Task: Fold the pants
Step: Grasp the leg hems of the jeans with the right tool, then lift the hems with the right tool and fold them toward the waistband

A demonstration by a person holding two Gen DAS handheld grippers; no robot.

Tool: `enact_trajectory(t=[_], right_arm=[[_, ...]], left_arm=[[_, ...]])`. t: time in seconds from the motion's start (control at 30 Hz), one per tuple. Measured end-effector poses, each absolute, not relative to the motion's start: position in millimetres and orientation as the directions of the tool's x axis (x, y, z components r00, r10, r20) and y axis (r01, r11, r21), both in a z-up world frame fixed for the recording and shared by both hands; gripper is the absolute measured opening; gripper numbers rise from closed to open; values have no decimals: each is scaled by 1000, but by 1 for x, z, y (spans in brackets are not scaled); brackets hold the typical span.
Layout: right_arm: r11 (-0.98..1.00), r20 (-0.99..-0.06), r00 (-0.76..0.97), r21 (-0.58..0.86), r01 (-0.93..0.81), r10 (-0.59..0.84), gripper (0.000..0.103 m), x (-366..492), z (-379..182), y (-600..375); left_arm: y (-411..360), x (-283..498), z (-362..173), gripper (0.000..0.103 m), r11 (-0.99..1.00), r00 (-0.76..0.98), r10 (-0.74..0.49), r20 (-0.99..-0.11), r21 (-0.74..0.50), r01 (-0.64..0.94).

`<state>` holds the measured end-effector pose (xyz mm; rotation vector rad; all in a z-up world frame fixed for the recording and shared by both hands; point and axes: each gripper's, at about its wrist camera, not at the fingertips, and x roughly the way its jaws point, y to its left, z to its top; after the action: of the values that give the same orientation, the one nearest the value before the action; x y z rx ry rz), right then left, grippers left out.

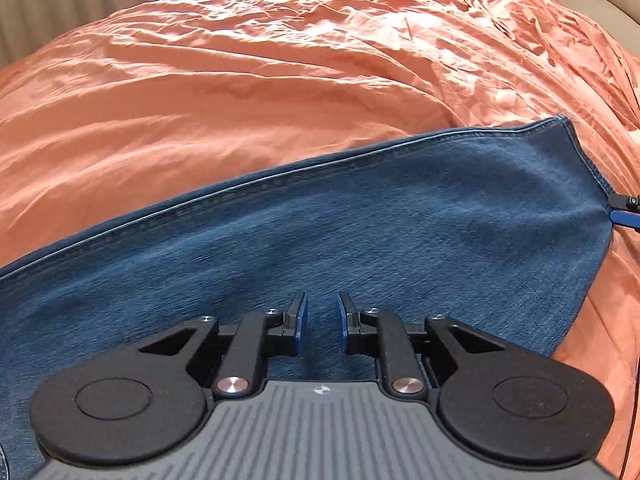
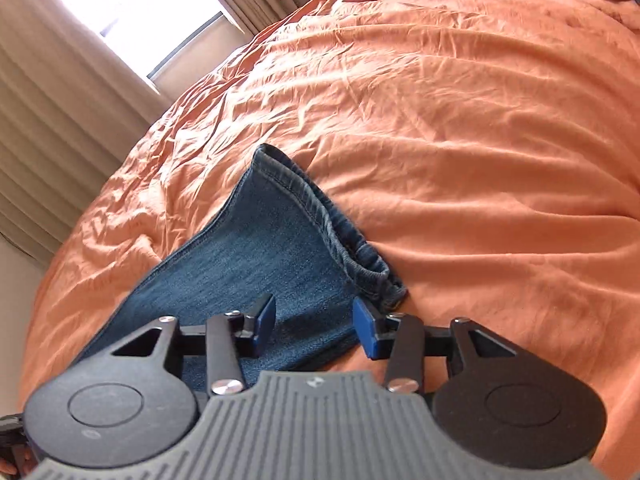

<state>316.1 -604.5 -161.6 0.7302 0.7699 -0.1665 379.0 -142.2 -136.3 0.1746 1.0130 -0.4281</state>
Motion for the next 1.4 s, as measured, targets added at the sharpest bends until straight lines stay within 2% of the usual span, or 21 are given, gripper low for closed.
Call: enact_trajectory(t=[0.03, 0.1, 0.27, 0.37, 0.53, 0.57, 0.6, 0.63, 0.93, 1.03, 1.2, 1.27, 1.4], right_arm=[[730, -674, 726, 563, 388, 133, 44, 313, -159, -607], [689, -656, 736, 612, 389, 166, 55, 307, -155, -611], [604, -656, 718, 677, 421, 235, 60, 297, -169, -618], [523, -648, 717, 717, 461, 256, 56, 301, -193, -628], [434, -586, 769, 780, 451, 254, 44, 308, -209, -644], [428, -582, 775, 783, 451, 249, 37, 309, -213, -645], [425, -581, 777, 783, 454, 240, 24, 309, -216, -645], [418, -575, 783, 788, 452, 237, 20, 309, -219, -645], [561, -516, 842, 748, 354, 156, 10, 315, -176, -630], [575, -525, 839, 734, 361, 145, 10, 317, -177, -630], [562, -544, 829, 729, 390, 131, 10, 315, -186, -631], [580, -541, 832, 720, 383, 123, 10, 315, -184, -629], [619, -527, 843, 699, 359, 106, 9, 312, -175, -625]], left_arm=[[-151, 378, -137, 21, 898, 452, -269, -851, -53, 436], [-166, 377, -137, 21, 889, 453, -283, -845, -55, 454], [-193, 381, -143, 21, 874, 436, -302, -848, -63, 482], [-206, 387, -148, 20, 872, 435, -308, -847, -69, 484], [-220, 404, -154, 21, 877, 446, -310, -840, -71, 476], [-222, 408, -156, 21, 877, 450, -307, -839, -65, 477], [-226, 412, -157, 21, 877, 458, -302, -836, -54, 478], [-229, 418, -158, 21, 877, 466, -294, -835, -42, 479], [-260, 458, -172, 19, 880, 525, -219, -823, 67, 471], [-266, 456, -172, 14, 883, 543, -199, -816, 91, 460], [-267, 424, -167, 9, 859, 535, -193, -822, 122, 497], [-268, 402, -165, 1, 840, 529, -202, -824, 132, 526], [-271, 353, -164, 0, 803, 519, -213, -828, 154, 575]])
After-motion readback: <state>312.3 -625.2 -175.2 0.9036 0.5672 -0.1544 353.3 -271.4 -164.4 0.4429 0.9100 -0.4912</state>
